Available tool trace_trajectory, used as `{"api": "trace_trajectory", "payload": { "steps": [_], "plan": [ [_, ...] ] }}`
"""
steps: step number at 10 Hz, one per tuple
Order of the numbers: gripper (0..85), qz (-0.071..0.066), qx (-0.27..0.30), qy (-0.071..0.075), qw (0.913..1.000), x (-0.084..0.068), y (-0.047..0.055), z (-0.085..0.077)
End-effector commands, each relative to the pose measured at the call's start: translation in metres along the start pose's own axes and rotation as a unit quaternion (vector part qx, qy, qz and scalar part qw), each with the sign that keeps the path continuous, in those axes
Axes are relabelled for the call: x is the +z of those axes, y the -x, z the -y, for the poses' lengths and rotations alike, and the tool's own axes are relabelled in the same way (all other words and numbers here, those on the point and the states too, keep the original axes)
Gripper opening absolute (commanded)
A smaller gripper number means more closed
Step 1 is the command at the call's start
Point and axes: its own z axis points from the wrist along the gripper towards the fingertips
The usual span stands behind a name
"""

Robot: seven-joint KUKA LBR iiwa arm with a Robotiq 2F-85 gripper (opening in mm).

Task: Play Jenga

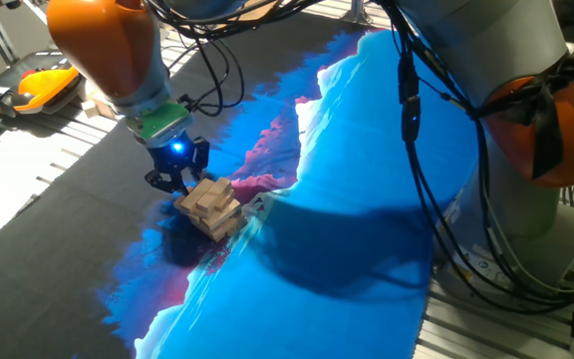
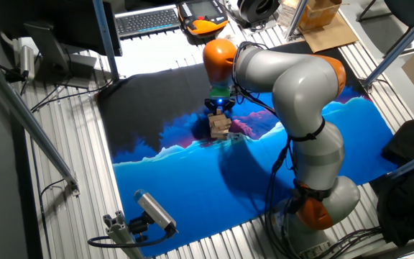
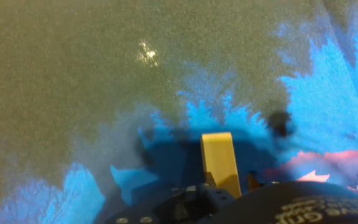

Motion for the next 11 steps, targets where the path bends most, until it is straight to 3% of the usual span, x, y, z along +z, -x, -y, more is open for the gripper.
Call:
{"api": "trace_trajectory", "payload": {
  "steps": [1,2,3,10,11],
  "plan": [
    [34.0,0.001,0.0,0.0,1.0,0.0,0.001,-0.001],
    [34.0,0.0,-0.002,0.002,1.0,0.002,0.002,-0.001],
    [51.0,0.0,-0.002,0.002,1.0,0.002,0.003,-0.002],
    [51.0,0.005,0.004,0.005,1.0,0.013,0.004,-0.007],
    [34.0,0.005,0.002,0.005,1.0,0.014,0.004,-0.007]
  ]
}}
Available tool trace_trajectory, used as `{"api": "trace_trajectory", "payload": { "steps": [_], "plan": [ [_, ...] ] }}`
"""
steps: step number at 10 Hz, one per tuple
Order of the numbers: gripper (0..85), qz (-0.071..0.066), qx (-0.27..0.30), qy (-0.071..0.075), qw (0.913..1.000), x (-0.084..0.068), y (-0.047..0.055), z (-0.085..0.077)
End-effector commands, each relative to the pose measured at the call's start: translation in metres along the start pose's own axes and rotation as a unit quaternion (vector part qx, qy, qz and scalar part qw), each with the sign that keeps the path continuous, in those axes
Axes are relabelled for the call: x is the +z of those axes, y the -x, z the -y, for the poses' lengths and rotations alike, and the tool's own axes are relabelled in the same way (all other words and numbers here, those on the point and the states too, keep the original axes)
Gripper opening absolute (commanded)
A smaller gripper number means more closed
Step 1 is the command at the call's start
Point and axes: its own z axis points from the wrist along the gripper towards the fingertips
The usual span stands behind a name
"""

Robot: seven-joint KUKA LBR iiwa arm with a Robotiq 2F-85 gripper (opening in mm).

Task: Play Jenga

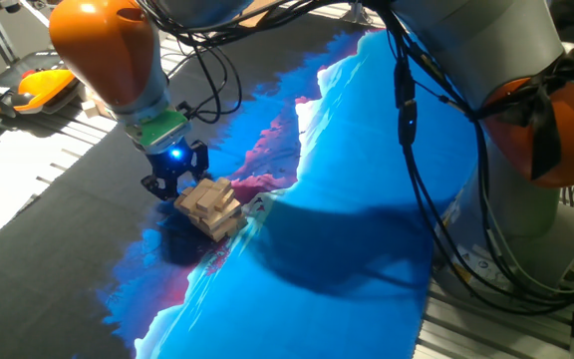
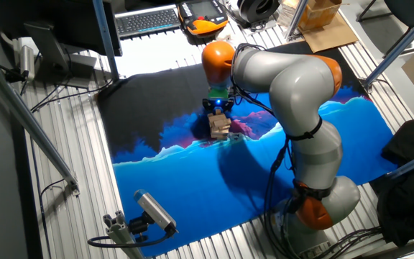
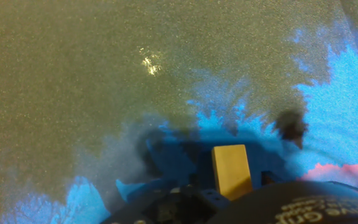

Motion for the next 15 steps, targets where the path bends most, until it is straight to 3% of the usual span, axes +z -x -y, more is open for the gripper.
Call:
{"api": "trace_trajectory", "payload": {
  "steps": [1,6,9,15],
  "plan": [
    [34.0,0.0,-0.001,0.0,1.0,0.0,0.0,0.0],
    [34.0,0.0,-0.002,0.0,1.0,0.001,0.002,0.001],
    [34.0,-0.006,-0.01,0.002,0.9999,-0.004,0.008,0.006],
    [34.0,-0.01,-0.032,0.003,0.9994,-0.029,0.032,0.035]
  ]
}}
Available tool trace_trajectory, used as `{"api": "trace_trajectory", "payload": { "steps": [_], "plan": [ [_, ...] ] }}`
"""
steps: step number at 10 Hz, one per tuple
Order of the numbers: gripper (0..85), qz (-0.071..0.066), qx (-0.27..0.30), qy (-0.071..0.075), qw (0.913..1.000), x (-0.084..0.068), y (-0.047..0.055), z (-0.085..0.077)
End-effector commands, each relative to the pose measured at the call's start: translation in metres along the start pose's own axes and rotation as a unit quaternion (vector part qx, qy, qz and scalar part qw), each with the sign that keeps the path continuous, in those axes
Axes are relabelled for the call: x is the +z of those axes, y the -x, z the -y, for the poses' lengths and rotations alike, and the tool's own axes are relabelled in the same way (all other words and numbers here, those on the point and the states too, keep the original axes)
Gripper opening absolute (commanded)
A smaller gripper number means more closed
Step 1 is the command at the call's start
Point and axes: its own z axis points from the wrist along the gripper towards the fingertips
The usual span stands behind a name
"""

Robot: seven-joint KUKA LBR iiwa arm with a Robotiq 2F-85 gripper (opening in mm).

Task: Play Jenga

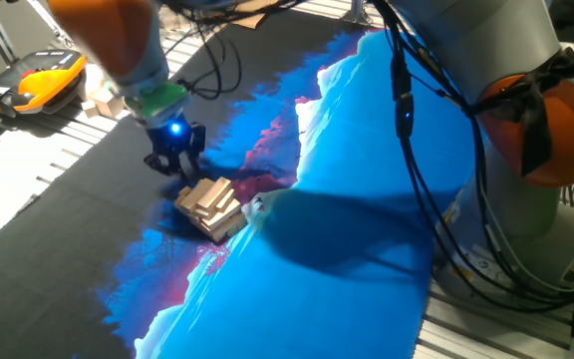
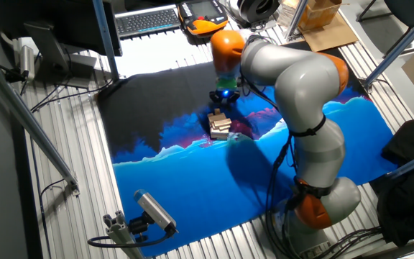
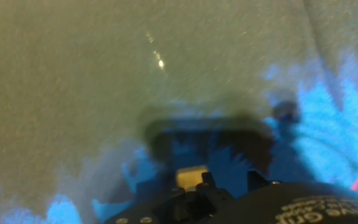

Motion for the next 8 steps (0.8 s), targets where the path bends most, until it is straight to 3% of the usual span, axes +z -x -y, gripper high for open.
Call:
{"api": "trace_trajectory", "payload": {
  "steps": [1,3,4,8],
  "plan": [
    [34.0,0.003,-0.005,-0.006,1.0,-0.002,0.001,0.003],
    [34.0,0.001,-0.02,-0.008,0.9998,-0.009,0.003,0.014],
    [17.0,0.0,-0.032,-0.01,0.9994,-0.014,0.002,0.02],
    [17.0,0.001,-0.056,-0.016,0.9983,-0.025,-0.006,0.029]
  ]
}}
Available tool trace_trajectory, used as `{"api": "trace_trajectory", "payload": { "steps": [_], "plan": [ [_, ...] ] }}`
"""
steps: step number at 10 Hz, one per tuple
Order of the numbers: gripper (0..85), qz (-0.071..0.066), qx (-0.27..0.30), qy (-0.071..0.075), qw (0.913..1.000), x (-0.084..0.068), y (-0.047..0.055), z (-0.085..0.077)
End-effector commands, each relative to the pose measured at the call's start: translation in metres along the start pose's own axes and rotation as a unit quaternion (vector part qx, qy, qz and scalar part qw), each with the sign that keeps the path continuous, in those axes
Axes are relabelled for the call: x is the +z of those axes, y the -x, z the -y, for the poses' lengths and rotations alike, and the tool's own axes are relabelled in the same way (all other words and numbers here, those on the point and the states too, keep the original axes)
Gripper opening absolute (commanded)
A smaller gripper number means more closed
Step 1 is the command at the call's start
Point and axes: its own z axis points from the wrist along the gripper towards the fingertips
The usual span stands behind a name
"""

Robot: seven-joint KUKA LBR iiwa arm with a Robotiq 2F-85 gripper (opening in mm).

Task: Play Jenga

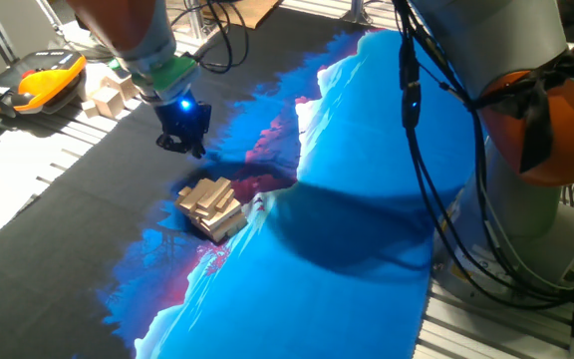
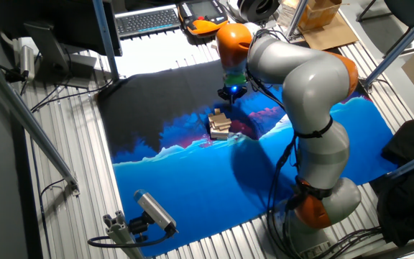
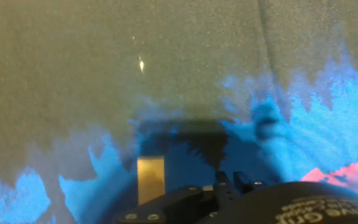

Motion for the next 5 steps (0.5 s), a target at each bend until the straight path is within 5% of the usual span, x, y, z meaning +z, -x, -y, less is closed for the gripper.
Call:
{"api": "trace_trajectory", "payload": {
  "steps": [1,5],
  "plan": [
    [0.0,-0.002,-0.008,0.001,1.0,-0.002,-0.001,0.003],
    [0.0,-0.015,-0.041,0.003,0.9991,-0.012,-0.011,0.014]
  ]
}}
